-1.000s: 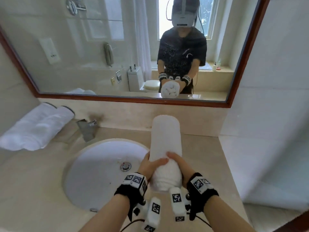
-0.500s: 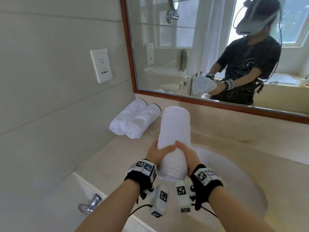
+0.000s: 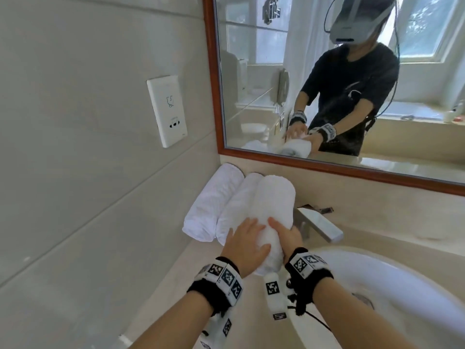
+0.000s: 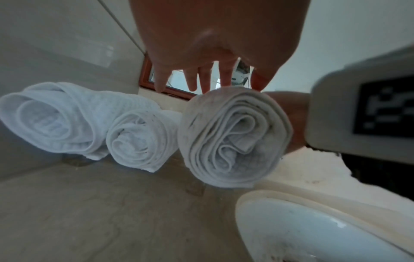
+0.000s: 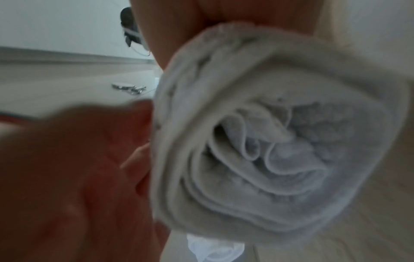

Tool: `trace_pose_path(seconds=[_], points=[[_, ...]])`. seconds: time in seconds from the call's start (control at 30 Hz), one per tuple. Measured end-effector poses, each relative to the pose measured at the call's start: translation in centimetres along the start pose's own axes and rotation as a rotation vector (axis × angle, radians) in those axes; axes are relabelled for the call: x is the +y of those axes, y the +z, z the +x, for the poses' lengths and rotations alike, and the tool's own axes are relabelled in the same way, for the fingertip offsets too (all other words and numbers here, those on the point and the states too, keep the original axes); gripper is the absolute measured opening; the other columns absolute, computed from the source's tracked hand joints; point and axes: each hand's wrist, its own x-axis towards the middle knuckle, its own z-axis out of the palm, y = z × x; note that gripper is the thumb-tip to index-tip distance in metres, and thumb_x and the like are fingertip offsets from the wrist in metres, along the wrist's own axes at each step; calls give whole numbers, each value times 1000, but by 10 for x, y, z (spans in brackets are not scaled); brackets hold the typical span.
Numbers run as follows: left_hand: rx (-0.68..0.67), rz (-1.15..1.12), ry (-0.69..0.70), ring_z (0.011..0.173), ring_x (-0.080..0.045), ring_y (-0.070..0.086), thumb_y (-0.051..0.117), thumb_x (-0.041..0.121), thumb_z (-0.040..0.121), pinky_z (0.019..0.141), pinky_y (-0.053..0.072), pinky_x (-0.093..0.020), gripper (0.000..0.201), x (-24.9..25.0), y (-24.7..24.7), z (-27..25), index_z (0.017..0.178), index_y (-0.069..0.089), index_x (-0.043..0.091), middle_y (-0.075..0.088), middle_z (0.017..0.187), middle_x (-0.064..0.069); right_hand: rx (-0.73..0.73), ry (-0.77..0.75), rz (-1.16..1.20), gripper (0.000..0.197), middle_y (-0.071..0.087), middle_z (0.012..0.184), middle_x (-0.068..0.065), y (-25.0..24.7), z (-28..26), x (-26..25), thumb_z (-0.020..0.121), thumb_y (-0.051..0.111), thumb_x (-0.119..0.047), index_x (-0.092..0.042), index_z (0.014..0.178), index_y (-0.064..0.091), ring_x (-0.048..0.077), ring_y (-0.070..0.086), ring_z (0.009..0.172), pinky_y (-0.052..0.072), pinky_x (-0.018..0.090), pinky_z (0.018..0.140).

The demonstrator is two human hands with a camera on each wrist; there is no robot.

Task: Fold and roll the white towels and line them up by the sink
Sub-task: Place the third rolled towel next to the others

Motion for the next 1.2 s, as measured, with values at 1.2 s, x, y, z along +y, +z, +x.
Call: trace_pose_path(seconds=[1.2], points=[[-424,884,472,149,-21,-6,22,51,97,103,-11,-75,51,18,39,224,134,49,30,27,155,11,106,-178,-599,104,52,137,6,12,52,13,56,39,-67,-31,149,8,30,58,112,48,38,94]])
